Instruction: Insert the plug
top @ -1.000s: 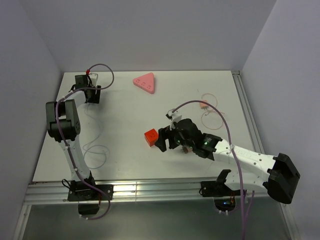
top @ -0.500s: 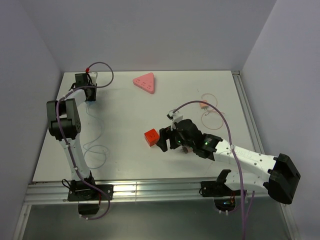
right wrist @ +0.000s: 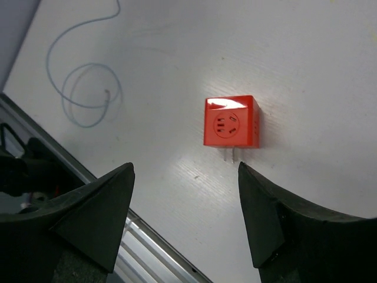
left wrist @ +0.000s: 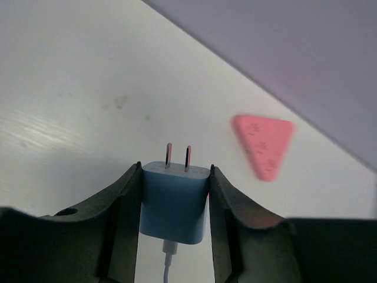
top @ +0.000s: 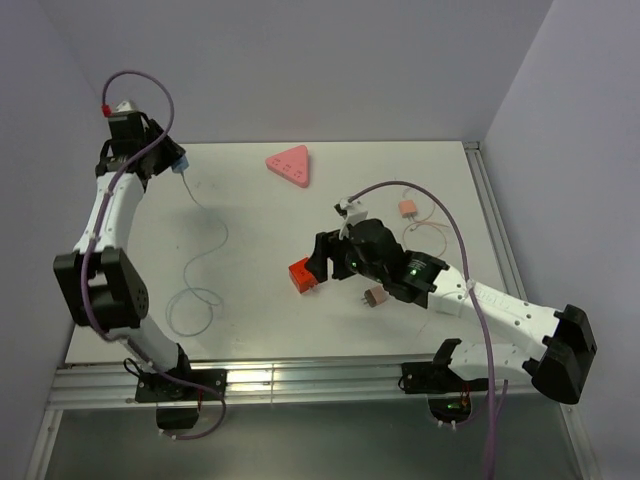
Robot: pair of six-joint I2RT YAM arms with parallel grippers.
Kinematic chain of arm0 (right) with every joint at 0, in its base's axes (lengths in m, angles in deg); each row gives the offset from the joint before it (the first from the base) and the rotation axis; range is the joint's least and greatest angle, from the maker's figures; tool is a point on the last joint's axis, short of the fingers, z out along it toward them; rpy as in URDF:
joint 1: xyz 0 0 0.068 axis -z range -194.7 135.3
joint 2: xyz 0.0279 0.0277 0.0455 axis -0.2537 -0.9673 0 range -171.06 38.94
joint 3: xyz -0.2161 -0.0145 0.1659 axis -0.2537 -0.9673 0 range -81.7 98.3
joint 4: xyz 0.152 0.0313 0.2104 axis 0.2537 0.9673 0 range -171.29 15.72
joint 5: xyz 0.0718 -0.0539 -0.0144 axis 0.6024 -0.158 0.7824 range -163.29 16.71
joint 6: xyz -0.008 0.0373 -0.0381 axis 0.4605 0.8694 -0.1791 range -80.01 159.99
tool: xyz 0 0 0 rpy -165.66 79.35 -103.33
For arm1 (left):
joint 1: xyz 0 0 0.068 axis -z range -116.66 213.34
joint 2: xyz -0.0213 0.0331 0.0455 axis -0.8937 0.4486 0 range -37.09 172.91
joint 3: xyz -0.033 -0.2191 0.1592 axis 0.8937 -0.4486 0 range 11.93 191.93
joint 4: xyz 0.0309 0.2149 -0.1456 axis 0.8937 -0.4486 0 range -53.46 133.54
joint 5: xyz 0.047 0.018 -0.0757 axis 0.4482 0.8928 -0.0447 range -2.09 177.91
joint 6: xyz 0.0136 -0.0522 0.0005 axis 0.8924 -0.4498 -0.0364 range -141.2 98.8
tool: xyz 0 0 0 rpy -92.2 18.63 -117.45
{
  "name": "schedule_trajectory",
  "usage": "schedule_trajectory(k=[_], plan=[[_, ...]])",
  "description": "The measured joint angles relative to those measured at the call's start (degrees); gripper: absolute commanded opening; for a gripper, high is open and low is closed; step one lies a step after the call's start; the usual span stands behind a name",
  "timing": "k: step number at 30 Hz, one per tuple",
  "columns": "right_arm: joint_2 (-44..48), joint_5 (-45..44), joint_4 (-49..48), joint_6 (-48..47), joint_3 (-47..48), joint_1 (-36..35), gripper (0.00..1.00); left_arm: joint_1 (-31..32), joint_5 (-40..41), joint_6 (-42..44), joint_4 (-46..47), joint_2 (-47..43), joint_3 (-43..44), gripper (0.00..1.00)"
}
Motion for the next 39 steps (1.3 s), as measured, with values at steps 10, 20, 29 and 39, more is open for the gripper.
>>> schedule_trajectory(k=[10, 20, 29, 39], plan=[[-2.3, 7.1, -3.2, 3.9, 6.2, -2.5, 0.72, 0.7, -14.2, -30.0, 3.4, -28.6, -29.7, 0.0], [-8.8, 8.2, -12.3, 0.0, 9.0, -20.7, 0.72, 8.9, -10.7, -38.8, -11.8, -40.6, -28.0, 0.0], [-18.3, -2.2, -19.0, 0.0, 10.4, -30.3, 0.7, 9.4, -11.2, -47.6, -18.6, -53.7, -34.8, 0.0], [-19.3, -15.0, -35.6, 0.5, 6.6, -30.9, 0.6, 11.1, -12.3, -53.7, -24.5, -57.7, -36.8, 0.0]])
